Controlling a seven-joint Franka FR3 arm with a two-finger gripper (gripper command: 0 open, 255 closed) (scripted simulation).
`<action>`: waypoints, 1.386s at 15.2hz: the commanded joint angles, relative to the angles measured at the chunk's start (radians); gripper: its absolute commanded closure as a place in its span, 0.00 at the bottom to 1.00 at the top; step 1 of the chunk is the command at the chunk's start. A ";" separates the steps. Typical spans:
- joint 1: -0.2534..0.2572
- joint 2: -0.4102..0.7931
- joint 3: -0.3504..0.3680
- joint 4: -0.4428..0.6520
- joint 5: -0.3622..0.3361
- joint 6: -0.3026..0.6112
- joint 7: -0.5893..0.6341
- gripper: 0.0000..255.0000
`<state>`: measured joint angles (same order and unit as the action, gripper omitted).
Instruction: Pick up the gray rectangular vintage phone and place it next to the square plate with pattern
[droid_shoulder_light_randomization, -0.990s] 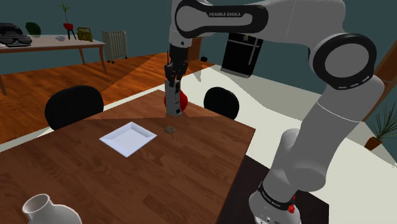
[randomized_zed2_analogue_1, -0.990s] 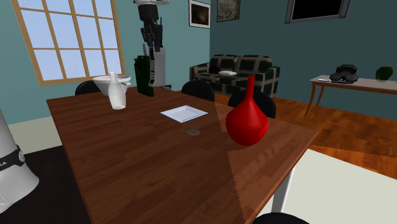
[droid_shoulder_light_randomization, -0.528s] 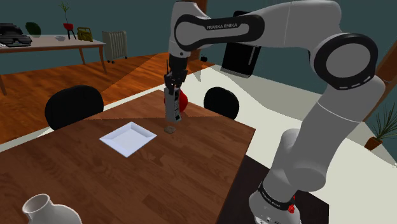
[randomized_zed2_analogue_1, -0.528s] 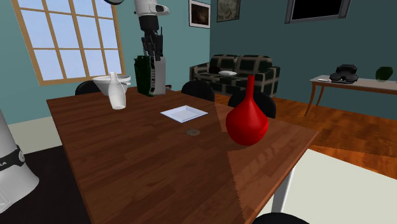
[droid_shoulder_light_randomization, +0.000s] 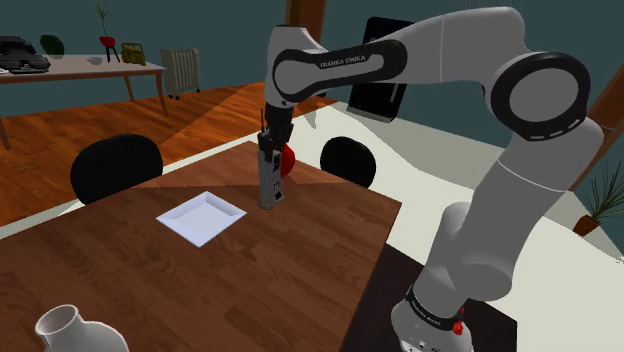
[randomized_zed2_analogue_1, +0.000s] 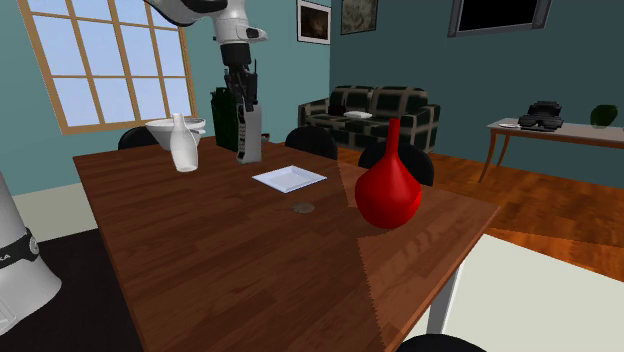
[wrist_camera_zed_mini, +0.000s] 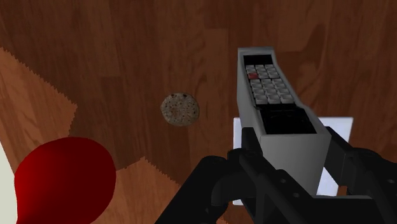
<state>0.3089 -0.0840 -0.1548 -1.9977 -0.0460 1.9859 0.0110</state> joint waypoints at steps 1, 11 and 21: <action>-0.001 0.005 -0.001 -0.020 0.000 0.026 -0.001 1.00; -0.002 0.041 -0.003 -0.116 0.004 0.158 -0.001 1.00; -0.003 0.098 -0.005 -0.191 0.012 0.289 -0.004 1.00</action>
<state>0.3066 0.0089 -0.1590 -2.1834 -0.0353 2.2635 0.0090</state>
